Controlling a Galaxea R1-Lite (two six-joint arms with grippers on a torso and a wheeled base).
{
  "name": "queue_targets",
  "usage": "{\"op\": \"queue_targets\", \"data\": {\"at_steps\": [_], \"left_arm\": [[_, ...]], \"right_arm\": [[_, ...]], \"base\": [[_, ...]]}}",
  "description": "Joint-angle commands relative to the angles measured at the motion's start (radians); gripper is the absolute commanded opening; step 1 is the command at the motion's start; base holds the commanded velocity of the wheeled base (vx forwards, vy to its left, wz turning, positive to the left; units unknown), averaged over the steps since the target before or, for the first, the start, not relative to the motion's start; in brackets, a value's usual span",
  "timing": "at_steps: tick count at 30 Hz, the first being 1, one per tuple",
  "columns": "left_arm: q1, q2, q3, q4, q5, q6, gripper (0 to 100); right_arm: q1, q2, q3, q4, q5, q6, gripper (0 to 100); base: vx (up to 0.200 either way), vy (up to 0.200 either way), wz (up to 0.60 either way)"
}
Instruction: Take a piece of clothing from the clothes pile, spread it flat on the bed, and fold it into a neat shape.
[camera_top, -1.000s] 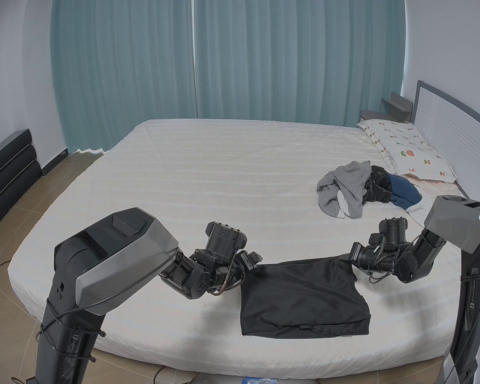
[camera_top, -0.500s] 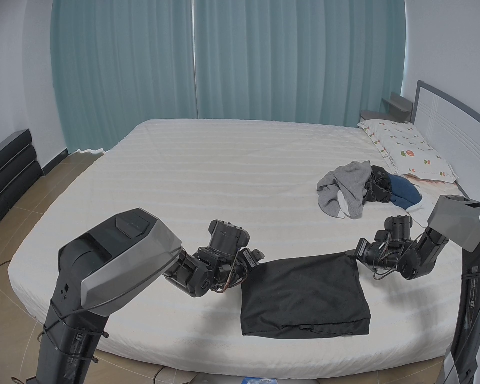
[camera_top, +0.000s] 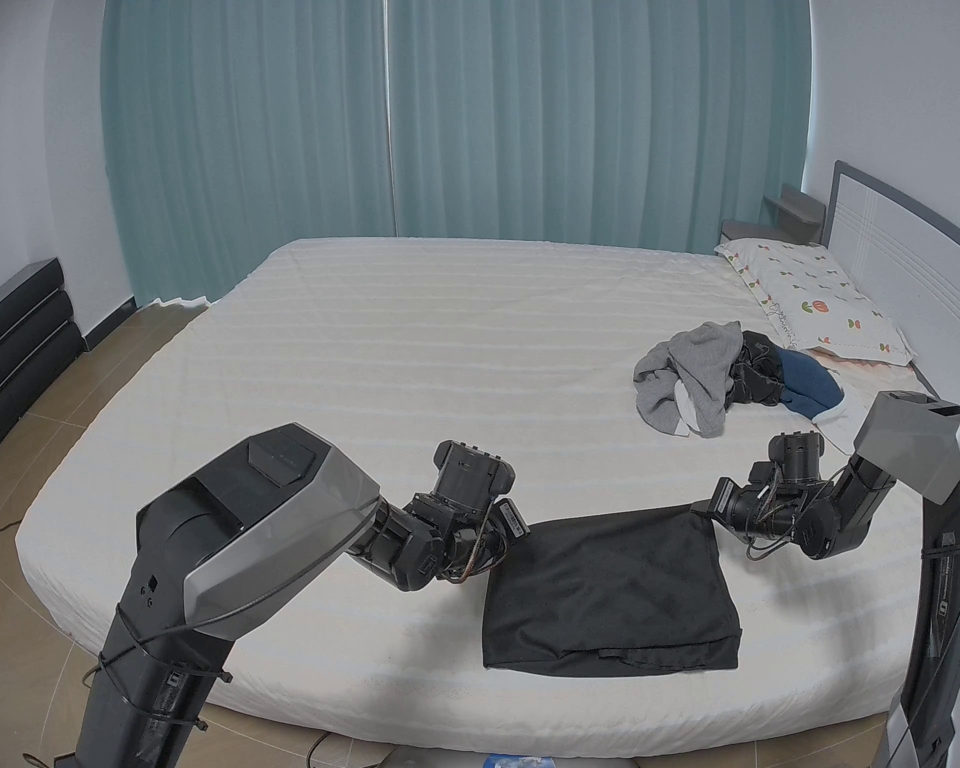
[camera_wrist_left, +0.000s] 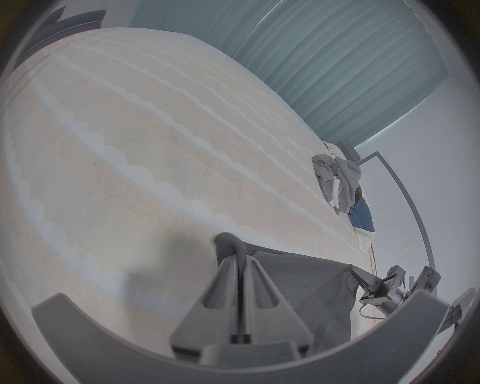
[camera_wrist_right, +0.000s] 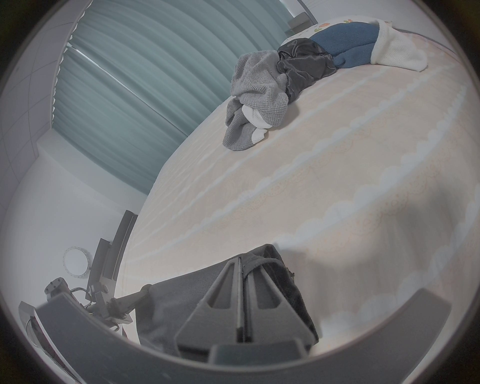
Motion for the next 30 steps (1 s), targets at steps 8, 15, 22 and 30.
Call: {"op": "queue_targets", "data": {"at_steps": [8,15,22,30], "left_arm": [[0.008,0.011,0.002,-0.032,0.094,-0.065,0],[0.008,0.008,0.004,-0.036,0.093,-0.079,0],[0.008,0.009,0.004,-0.034,0.093,-0.076,0],[0.011,0.006,0.009,-0.034,0.082,-0.081,100]], "right_arm": [[-0.001,0.003,-0.005,-0.002,0.000,0.000,0],[0.003,0.007,-0.019,-0.002,-0.009,0.000,0],[0.005,0.018,-0.031,0.000,-0.040,0.000,0],[0.012,-0.005,-0.009,0.006,-0.041,-0.001,100]], "base": [[0.000,0.000,0.00],[0.000,0.000,0.00],[0.000,0.000,0.00],[0.000,0.000,0.00]]}}
